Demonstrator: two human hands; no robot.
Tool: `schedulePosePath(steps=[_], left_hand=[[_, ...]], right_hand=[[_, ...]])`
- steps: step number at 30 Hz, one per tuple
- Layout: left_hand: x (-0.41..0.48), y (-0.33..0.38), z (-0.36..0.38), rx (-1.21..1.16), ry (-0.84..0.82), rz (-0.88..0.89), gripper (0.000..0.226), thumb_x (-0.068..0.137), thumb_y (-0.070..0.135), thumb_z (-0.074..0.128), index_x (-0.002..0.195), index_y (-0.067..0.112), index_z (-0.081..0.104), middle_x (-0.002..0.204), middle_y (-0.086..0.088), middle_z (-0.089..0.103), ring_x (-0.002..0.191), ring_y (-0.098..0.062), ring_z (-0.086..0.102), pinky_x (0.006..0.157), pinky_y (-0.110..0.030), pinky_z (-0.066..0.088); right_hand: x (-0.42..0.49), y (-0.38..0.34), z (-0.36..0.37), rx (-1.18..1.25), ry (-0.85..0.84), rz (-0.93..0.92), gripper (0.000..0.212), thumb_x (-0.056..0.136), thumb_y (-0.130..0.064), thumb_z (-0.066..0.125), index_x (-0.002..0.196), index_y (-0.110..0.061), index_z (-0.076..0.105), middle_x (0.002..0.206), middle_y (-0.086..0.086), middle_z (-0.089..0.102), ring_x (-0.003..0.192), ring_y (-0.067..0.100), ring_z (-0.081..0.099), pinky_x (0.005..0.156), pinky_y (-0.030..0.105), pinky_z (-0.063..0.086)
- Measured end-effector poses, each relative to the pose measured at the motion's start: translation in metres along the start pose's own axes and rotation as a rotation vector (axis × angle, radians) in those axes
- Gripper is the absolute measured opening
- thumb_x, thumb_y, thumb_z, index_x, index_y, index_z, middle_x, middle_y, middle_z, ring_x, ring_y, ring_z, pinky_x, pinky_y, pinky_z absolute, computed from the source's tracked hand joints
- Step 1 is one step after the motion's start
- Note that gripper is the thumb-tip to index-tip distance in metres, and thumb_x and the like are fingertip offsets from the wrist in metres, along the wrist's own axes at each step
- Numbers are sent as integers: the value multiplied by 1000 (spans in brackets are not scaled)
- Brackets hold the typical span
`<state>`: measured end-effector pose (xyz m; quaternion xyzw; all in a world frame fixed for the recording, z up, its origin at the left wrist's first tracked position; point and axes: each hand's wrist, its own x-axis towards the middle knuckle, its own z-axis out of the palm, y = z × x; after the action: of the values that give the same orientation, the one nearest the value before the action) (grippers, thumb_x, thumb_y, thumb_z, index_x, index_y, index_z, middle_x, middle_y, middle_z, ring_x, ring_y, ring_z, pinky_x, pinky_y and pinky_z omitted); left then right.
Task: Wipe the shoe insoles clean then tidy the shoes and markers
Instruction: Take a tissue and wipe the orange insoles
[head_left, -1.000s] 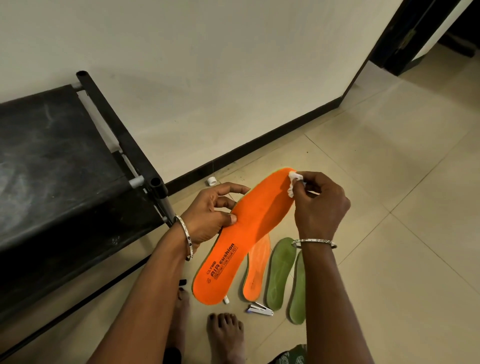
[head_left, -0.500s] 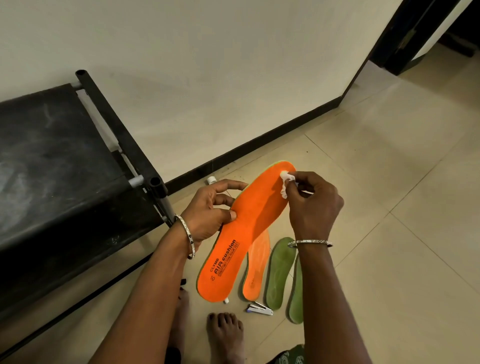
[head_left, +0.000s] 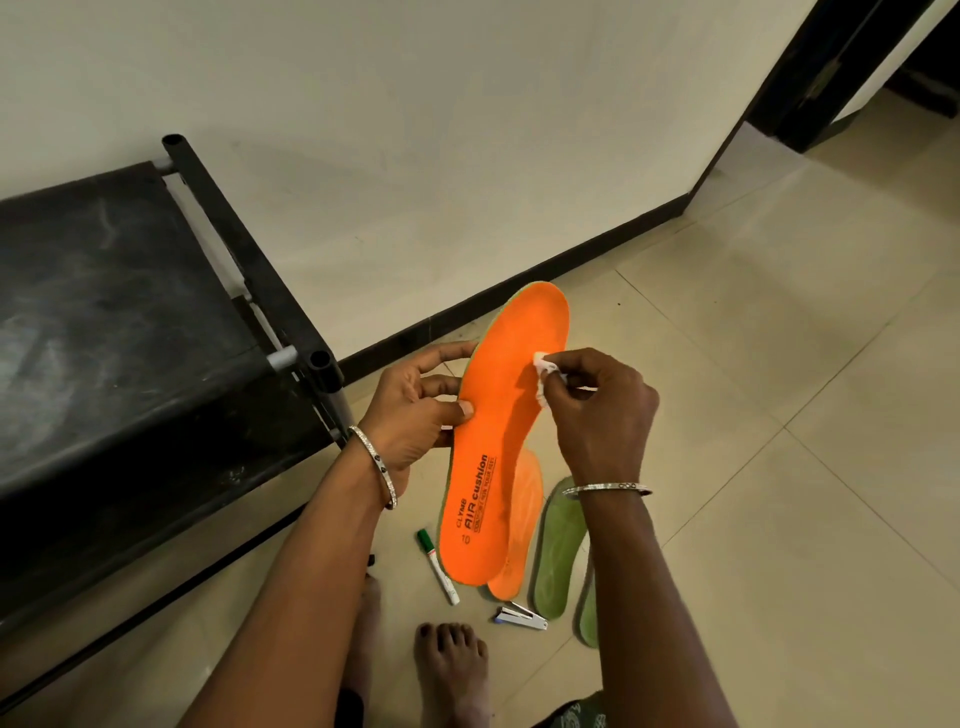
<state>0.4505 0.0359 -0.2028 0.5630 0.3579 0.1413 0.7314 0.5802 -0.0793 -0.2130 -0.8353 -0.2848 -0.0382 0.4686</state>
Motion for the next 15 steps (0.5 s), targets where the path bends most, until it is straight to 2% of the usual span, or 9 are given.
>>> schedulePosePath(steps=[4,9,15], left_hand=[[0,0,3,-66,15,-8,55,87,-14,62,122,28,65,97,-12,74,83,-21,75,64,-33,60],[1,-1,0,-167,57,-10,51,90,-12,60,117,31,67,88,-2,76,80,-14,74,64,-29,59],[3,-2,1,-194,78,-40,50,90,-11,60,118,29,67,89,-3,76,81,-16,75,63,-30,59]], right_hand=[[-5,-7,7,-1,-50,-4,13,81,-13,76,90,-22,78,85,-6,75,74,6,67,75,30,59],[-16,-26,21,31,-150,-96,12,79,-13,75,85,-22,78,82,-7,74,72,4,65,71,23,55],[-10,-15,15,7,-107,-36,7,83,-19,77,90,-21,78,84,-5,75,73,6,66,73,28,58]])
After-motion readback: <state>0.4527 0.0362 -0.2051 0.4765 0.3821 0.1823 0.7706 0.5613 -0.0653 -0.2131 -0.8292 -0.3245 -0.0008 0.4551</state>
